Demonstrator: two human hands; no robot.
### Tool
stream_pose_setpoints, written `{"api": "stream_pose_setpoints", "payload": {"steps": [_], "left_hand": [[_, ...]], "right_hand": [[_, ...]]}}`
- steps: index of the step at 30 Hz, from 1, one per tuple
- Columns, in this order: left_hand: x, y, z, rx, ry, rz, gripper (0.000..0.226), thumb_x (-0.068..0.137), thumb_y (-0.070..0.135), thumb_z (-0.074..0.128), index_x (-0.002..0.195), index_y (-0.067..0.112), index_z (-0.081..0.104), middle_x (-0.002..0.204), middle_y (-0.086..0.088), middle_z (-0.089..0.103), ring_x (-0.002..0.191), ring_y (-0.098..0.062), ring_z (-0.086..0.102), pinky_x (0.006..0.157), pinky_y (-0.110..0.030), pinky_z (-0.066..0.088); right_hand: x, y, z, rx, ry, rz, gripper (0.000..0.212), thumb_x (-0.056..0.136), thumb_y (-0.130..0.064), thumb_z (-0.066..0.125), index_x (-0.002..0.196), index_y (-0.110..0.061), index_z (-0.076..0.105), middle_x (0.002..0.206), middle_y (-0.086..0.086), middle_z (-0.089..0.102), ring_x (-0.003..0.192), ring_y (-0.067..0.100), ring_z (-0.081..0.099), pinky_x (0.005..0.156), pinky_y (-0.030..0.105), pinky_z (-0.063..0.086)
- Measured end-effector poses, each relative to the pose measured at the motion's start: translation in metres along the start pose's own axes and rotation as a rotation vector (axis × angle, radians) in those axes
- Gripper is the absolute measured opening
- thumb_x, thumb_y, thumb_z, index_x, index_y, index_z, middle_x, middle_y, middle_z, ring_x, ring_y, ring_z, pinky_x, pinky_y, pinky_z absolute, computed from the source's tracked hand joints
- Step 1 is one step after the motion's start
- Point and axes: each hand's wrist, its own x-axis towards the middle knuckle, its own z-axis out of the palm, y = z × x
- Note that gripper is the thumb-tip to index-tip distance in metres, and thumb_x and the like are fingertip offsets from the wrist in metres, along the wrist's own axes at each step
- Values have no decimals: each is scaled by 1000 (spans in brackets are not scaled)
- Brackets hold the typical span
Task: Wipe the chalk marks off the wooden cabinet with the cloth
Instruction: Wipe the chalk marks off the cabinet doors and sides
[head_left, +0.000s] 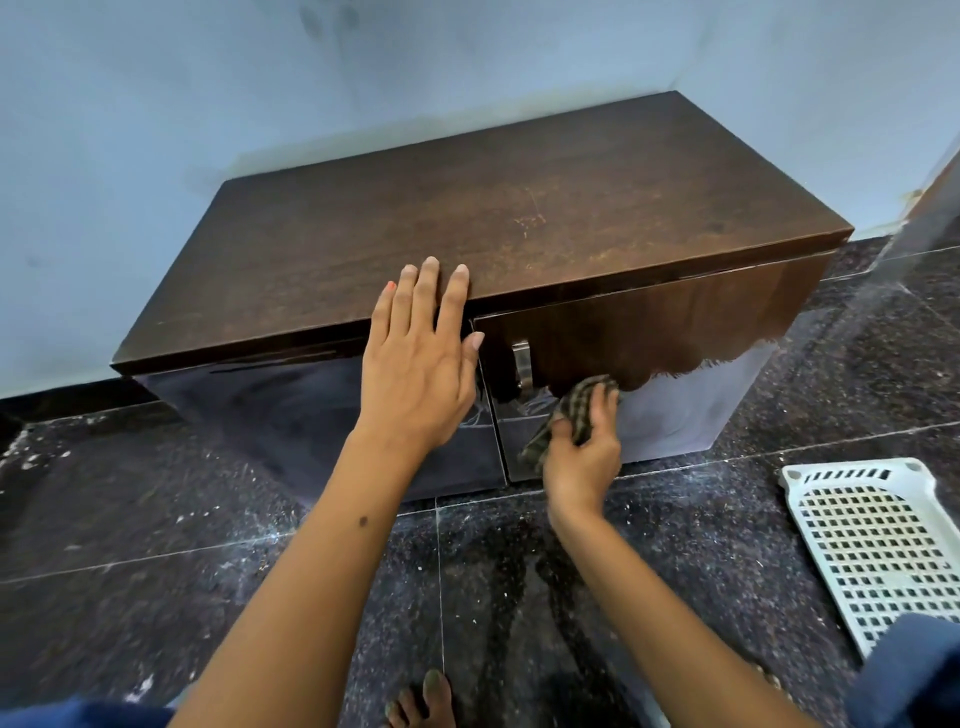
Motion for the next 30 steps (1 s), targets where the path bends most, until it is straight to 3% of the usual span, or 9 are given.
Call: {"api": "stream_pose_setpoints", "payload": {"steps": [4, 7, 10, 13, 16, 18, 21, 26, 30], "left_hand": [[0, 2, 2, 13, 4, -8, 57, 99, 37, 28, 149, 11, 19, 154, -17, 22, 143, -33, 17, 117, -41, 7], [-1, 1, 2, 4, 3, 6, 57, 100, 37, 27, 149, 11, 19, 154, -17, 21, 144, -32, 16, 117, -40, 6], [-3, -1, 4, -10, 37, 31, 56, 100, 36, 29, 149, 10, 21, 154, -18, 23, 143, -33, 17, 117, -41, 7], [-8, -1, 11, 16, 86, 44, 60, 98, 36, 27, 150, 7, 15, 156, -20, 15, 145, -34, 10, 118, -43, 4], [-19, -2, 20, 85, 123, 97, 64, 97, 33, 28, 149, 3, 6, 156, -20, 1, 145, -33, 0, 119, -46, 4], [-26, -4, 27, 134, 128, 141, 65, 97, 33, 28, 149, 2, 4, 156, -17, -3, 145, -31, -1, 119, -45, 4], [-36, -5, 37, 220, 92, 240, 65, 97, 34, 27, 149, 2, 5, 156, -14, -2, 145, -27, 1, 119, -42, 3], [-45, -8, 50, 343, 7, 352, 63, 98, 36, 18, 149, 5, -4, 155, -12, -11, 144, -23, -8, 118, -42, -2], [-41, -17, 49, 404, -5, 379, 63, 98, 34, 9, 145, 3, -20, 151, -11, -28, 140, -23, -23, 115, -41, -14]], "right_hand": [[-15, -5, 10, -45, -47, -239, 58, 92, -3, 54, 144, -15, 34, 155, -6, 18, 136, 1, 18, 109, 12, 14], [-21, 7, 8, -101, -124, -139, 57, 92, -3, 54, 144, -14, 35, 155, -5, 18, 141, 9, 20, 113, 18, 15], [-7, 6, 0, -77, -29, -51, 56, 92, -4, 54, 144, -13, 35, 155, -2, 22, 142, 16, 24, 116, 27, 19], [-7, -2, 3, -73, 3, -253, 57, 92, -3, 53, 144, -11, 33, 156, 0, 20, 141, 11, 20, 110, 8, 13], [-24, 6, 10, -117, -128, -380, 60, 91, 2, 52, 144, -13, 29, 156, 1, 18, 142, 9, 16, 106, 0, 9], [-22, 15, 8, -150, -160, -288, 59, 91, 2, 53, 144, -11, 32, 156, 1, 20, 143, 12, 18, 107, 3, 9], [-7, 16, 3, -142, -30, -88, 57, 92, -2, 54, 144, -11, 35, 156, 0, 20, 142, 15, 22, 106, 11, 11], [-23, 6, 20, -95, -55, -167, 55, 91, -5, 57, 142, -16, 39, 146, 2, 27, 124, 5, 32, 101, 11, 23], [-23, 14, 21, -71, -94, -40, 55, 90, -3, 58, 141, -14, 40, 132, 4, 35, 117, 11, 41, 95, 6, 25]]}}
